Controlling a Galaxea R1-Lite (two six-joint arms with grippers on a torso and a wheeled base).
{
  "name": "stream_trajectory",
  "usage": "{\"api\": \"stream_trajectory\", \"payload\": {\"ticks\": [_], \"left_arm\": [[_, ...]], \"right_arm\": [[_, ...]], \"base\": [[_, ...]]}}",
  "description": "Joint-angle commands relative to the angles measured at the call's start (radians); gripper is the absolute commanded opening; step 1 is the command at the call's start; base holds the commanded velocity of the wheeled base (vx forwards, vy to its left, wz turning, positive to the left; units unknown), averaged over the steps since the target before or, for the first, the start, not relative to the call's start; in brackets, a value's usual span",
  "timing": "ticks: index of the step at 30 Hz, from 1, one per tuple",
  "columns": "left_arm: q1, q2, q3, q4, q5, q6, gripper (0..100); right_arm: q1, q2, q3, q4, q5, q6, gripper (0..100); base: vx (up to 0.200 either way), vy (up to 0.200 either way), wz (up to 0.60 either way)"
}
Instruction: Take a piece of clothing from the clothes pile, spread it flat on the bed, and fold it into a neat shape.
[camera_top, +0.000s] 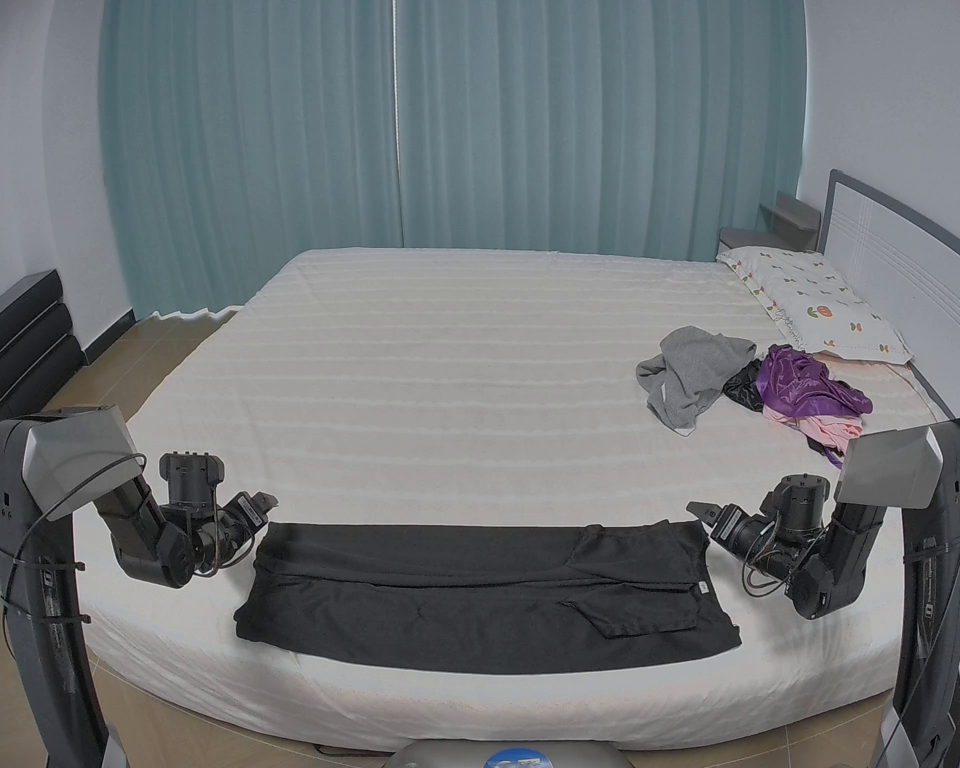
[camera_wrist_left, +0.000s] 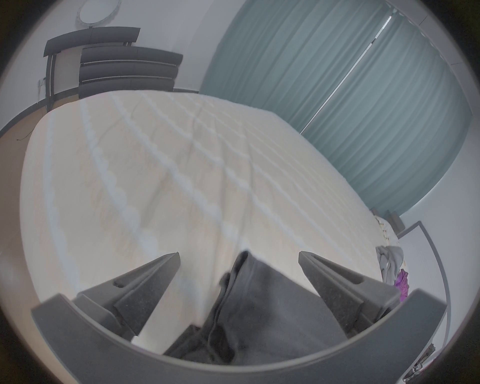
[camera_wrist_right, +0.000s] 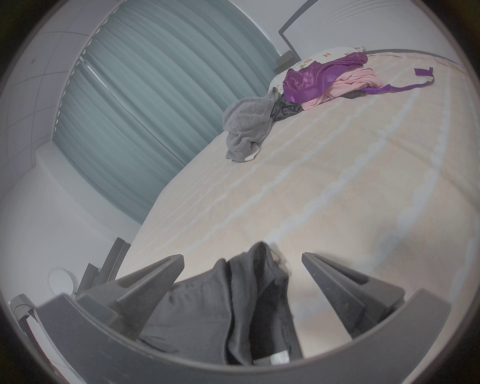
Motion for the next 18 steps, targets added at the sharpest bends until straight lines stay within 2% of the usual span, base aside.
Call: {"api": "stream_trajectory", "payload": {"ticks": [1,4,15,16,18], "left_arm": [[0.029,0.096,-0.120,0.005,-0.003,0.047,100],[0.032,0.139,-0.178,0.008,-0.006,0.102,100],[-0.023,0.178,-0.216,0.034,-0.020,0.124,100],[-0.029,0.177,-0.209,0.032,-0.020,0.124,0],[-0.031,0.178,-0.207,0.025,-0.020,0.122,0]], "right_arm": [[-0.015,0.056,-0.099,0.059,0.000,0.007,100],[-0.015,0.080,-0.141,0.099,0.000,0.007,100],[-0.015,0.094,-0.168,0.119,0.014,0.005,100],[-0.015,0.094,-0.169,0.125,0.014,0.002,100],[-0.015,0.092,-0.172,0.139,0.014,0.002,100]], "base": [[0.000,0.000,0.00],[0.000,0.000,0.00],[0.000,0.000,0.00],[0.000,0.000,0.00],[0.000,0.000,0.00]]}}
